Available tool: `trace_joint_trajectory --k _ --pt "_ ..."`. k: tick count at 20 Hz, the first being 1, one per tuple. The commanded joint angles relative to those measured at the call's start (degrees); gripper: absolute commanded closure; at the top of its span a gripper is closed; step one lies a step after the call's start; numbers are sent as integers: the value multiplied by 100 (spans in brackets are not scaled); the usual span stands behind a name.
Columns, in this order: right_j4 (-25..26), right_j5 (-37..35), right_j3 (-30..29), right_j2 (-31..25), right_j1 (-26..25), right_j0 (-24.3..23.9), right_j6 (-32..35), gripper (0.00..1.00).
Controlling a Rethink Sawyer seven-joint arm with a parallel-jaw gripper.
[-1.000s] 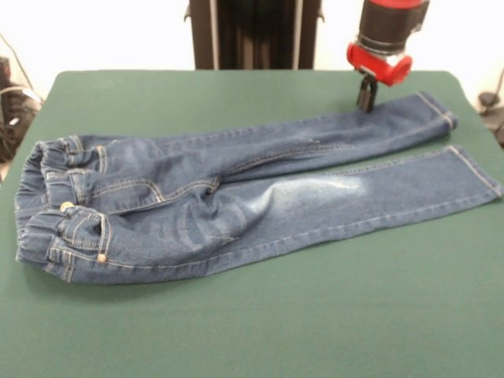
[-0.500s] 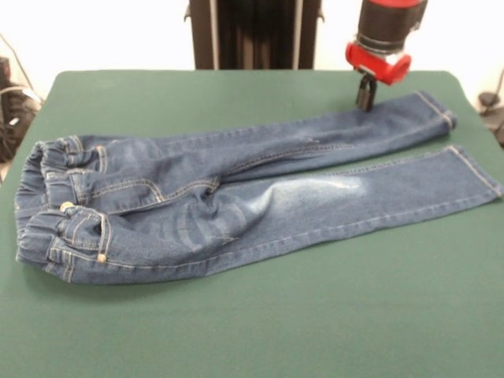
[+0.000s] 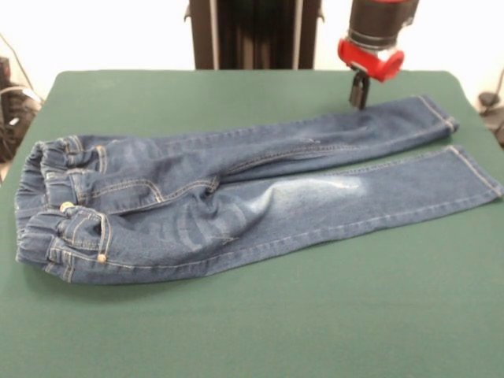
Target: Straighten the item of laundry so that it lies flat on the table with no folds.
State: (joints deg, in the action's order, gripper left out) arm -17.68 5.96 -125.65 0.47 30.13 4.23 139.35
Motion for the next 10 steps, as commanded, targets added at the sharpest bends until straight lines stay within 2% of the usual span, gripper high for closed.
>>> trace_joint_trajectory --k 1,10 --pt "180 -1185 300 65 386 -191 152 100" --pt "592 -2522 1561 710 496 85 -127 100"
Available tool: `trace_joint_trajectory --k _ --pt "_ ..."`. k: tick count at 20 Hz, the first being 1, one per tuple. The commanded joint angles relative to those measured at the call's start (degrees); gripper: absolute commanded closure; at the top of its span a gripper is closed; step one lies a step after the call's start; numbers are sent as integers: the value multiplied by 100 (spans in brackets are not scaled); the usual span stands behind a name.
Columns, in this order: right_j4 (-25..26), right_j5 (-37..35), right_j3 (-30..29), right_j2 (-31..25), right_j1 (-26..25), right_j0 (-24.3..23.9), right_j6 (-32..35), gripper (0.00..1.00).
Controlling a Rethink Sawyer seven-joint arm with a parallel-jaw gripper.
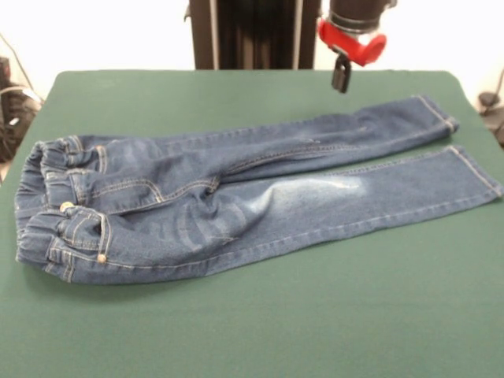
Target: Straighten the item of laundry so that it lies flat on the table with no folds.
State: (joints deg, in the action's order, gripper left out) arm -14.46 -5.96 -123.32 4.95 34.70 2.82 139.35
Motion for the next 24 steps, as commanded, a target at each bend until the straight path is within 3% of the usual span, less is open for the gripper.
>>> trace_joint_trajectory --k 1,10,17,24 --pt "316 -1477 1455 302 38 248 -104 100" --pt "867 -2079 2382 207 -217 1 -216 100" --pt "1064 -2162 2609 150 -336 -40 20 100" --pt "896 -2059 2596 79 -512 172 480 100"
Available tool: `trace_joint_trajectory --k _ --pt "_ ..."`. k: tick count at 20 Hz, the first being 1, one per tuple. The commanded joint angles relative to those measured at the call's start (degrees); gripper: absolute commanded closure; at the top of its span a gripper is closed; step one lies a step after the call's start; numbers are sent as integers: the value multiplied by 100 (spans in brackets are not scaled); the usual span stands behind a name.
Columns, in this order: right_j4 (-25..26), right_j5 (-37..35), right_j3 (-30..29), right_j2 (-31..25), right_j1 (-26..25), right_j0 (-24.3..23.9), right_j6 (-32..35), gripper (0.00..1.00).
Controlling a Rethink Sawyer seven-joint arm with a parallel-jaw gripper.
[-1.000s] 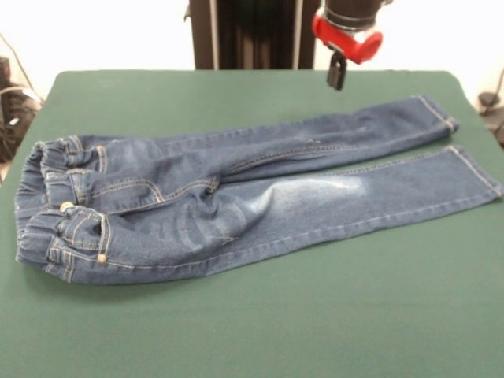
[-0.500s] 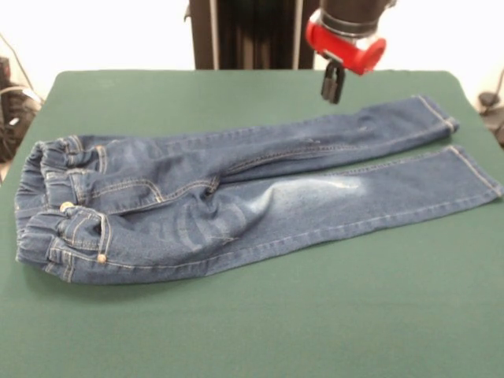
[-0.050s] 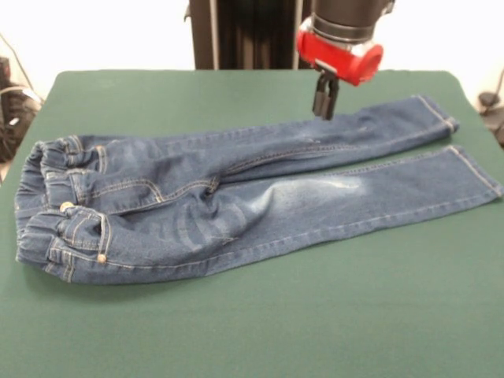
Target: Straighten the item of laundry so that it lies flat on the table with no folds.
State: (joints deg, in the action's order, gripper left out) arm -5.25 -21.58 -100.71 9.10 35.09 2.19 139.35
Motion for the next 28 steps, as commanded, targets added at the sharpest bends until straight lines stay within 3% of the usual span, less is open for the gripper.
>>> trace_joint_trajectory --k 1,10,28 --pt "-51 -472 339 -334 -583 268 534 100" --pt "-402 -337 409 -170 -791 788 1153 100" --pt "-830 225 695 -132 -1395 1038 1223 100"
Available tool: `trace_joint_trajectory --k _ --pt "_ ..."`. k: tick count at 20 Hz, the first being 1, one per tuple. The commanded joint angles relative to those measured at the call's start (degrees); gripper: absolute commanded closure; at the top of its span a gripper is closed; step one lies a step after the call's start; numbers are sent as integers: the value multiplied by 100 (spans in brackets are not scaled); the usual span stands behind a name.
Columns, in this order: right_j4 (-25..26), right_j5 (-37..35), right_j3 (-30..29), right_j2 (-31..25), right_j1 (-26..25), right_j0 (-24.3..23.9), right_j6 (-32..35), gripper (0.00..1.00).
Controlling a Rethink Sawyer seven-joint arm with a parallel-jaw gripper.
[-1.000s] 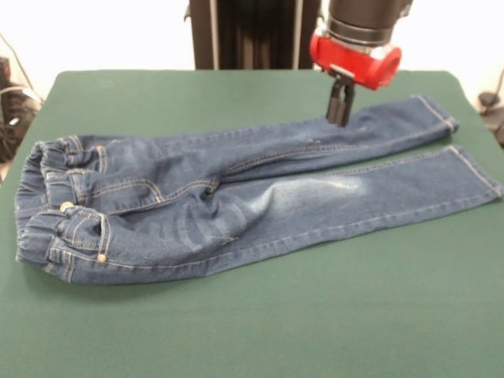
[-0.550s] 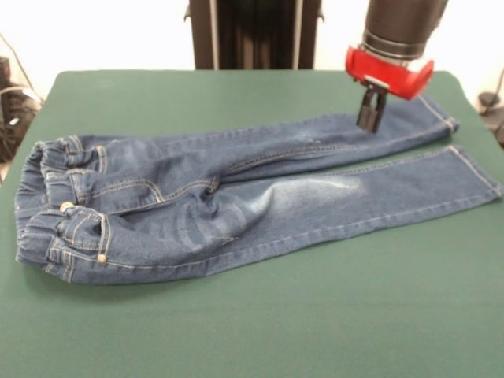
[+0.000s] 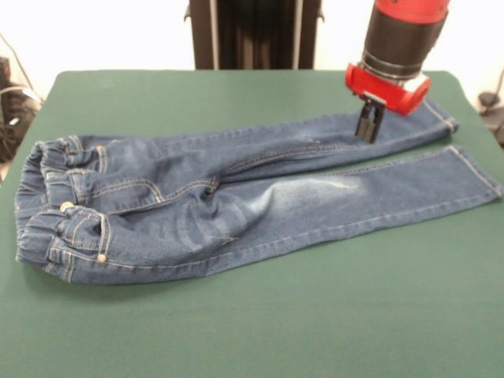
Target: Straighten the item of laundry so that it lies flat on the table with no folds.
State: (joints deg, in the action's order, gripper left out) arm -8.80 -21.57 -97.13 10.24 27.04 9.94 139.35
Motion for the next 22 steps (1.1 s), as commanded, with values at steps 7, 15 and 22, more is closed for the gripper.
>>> trace_joint_trajectory --k 7,15,22 --pt "-806 -87 552 35 -670 721 1538 100" --pt "-1409 -279 628 309 -772 1283 1909 100" --pt "-1701 -268 661 410 -860 1385 1689 100"
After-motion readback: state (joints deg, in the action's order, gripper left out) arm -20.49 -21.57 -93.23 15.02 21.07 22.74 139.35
